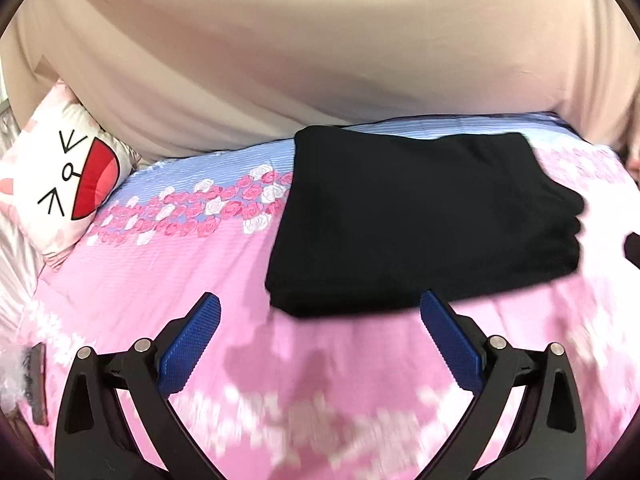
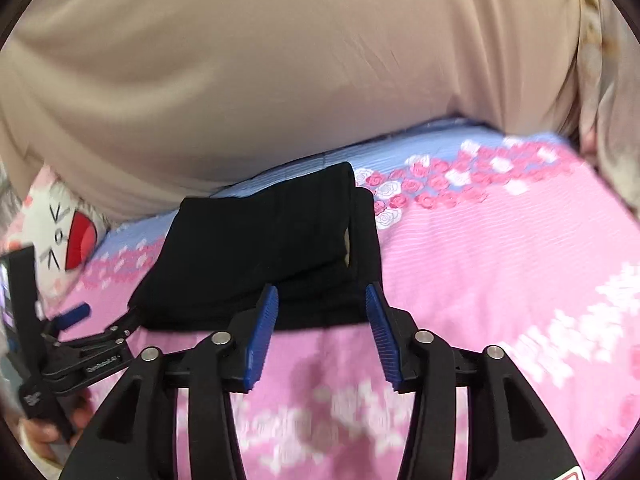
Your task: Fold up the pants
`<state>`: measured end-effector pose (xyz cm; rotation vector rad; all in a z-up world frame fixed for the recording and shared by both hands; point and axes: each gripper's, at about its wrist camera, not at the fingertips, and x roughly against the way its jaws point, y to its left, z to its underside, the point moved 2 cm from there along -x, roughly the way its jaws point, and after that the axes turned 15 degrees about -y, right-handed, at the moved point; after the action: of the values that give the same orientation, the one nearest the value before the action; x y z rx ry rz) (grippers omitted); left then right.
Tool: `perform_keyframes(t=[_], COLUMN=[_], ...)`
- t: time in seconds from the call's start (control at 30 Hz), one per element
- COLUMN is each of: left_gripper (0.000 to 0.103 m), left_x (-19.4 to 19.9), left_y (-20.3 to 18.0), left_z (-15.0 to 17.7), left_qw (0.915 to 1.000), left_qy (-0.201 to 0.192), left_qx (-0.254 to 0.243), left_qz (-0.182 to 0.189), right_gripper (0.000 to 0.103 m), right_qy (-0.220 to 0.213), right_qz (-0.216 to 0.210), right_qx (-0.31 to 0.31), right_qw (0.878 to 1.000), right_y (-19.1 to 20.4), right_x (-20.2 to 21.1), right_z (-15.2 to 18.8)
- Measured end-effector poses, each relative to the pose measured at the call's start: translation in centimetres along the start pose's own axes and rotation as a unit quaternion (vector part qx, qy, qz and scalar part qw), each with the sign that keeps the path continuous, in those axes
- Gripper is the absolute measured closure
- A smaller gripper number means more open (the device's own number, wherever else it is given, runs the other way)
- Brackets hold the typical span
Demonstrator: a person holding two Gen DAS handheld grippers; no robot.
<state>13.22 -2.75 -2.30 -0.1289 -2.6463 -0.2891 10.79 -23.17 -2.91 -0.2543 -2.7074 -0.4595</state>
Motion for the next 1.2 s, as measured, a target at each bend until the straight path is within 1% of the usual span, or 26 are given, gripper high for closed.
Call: perform_keyframes(t=[0.03, 0.07, 0.13, 0.17, 0.23, 0.3, 0.37, 0.4, 0.5, 0.63, 0.7, 0.8, 0.87, 0.93, 1.03, 1.2], left_gripper=[0.005, 0.005, 0.005, 0.005, 0.005, 0.005, 0.005, 0.005, 0.005, 0.005, 0.005, 0.005, 0.005, 0.005, 0.005, 0.005], left_x=[1.0, 2.4, 4.1, 4.8, 5.4, 6.0, 6.4, 7.0, 7.6, 6.9, 6.3, 5.2, 4.4, 4.0, 3.5, 3.6], left_y=[-0.2, -0.3, -0.3, -0.4, -0.2, 0.2, 0.7, 0.7, 1.3, 1.5, 1.5, 1.3, 1.1, 1.1, 1.2, 1.4], left_z=[0.1, 0.4, 0.7, 0.9, 1.5, 2.2, 2.7, 2.9, 3.3, 3.6, 4.0, 4.7, 5.2, 5.7, 6.2, 6.3], left_qw=[1.0000, 0.9999, 0.9997, 0.9995, 0.9988, 0.9982, 0.9979, 0.9977, 0.9971, 0.9972, 0.9970, 0.9971, 0.9975, 0.9974, 0.9975, 0.9971], left_qy=[-0.003, -0.008, -0.017, -0.017, -0.015, -0.009, -0.007, -0.011, -0.024, -0.047, -0.058, -0.063, -0.057, -0.056, -0.052, -0.055], left_qx=[0.000, 0.003, 0.010, 0.015, 0.029, 0.043, 0.054, 0.057, 0.063, 0.056, 0.050, 0.042, 0.041, 0.044, 0.046, 0.051], left_qz=[0.004, 0.007, 0.015, 0.023, 0.037, 0.040, 0.037, 0.036, 0.034, 0.017, 0.010, 0.007, 0.004, 0.007, 0.010, 0.017], right_gripper=[0.043, 0.040, 0.032, 0.030, 0.022, 0.020, 0.020, 0.018, 0.018, 0.018, 0.018, 0.018, 0.018, 0.018, 0.017, 0.017], right_qy=[-0.004, -0.011, -0.028, -0.039, -0.052, -0.058, -0.059, -0.061, -0.063, -0.059, -0.061, -0.065, -0.052, -0.051, -0.060, -0.051], right_qz=[0.009, 0.019, 0.023, 0.024, 0.036, 0.043, 0.042, 0.045, 0.054, 0.060, 0.064, 0.069, 0.072, 0.076, 0.080, 0.086], right_qx=[0.009, 0.020, 0.026, 0.027, 0.033, 0.038, 0.036, 0.036, 0.040, 0.043, 0.054, 0.070, 0.083, 0.089, 0.080, 0.057], right_qw=[1.000, 1.000, 0.999, 0.999, 0.997, 0.997, 0.997, 0.996, 0.996, 0.996, 0.995, 0.993, 0.993, 0.992, 0.992, 0.993], right_y=[0.3, 0.9, 1.5, 1.7, 2.0, 2.3, 2.3, 2.2, 2.1, 2.0, 2.3, 2.9, 3.5, 3.7, 3.4, 2.5], right_x=[0.6, 1.7, 3.0, 3.7, 4.5, 5.1, 5.2, 5.0, 5.1, 4.7, 4.5, 4.1, 3.4, 3.3, 3.7, 3.4], right_z=[0.0, 0.1, 0.4, 0.6, 1.0, 1.7, 2.3, 2.4, 3.6, 5.0, 5.6, 6.3, 6.9, 6.9, 6.9, 6.8])
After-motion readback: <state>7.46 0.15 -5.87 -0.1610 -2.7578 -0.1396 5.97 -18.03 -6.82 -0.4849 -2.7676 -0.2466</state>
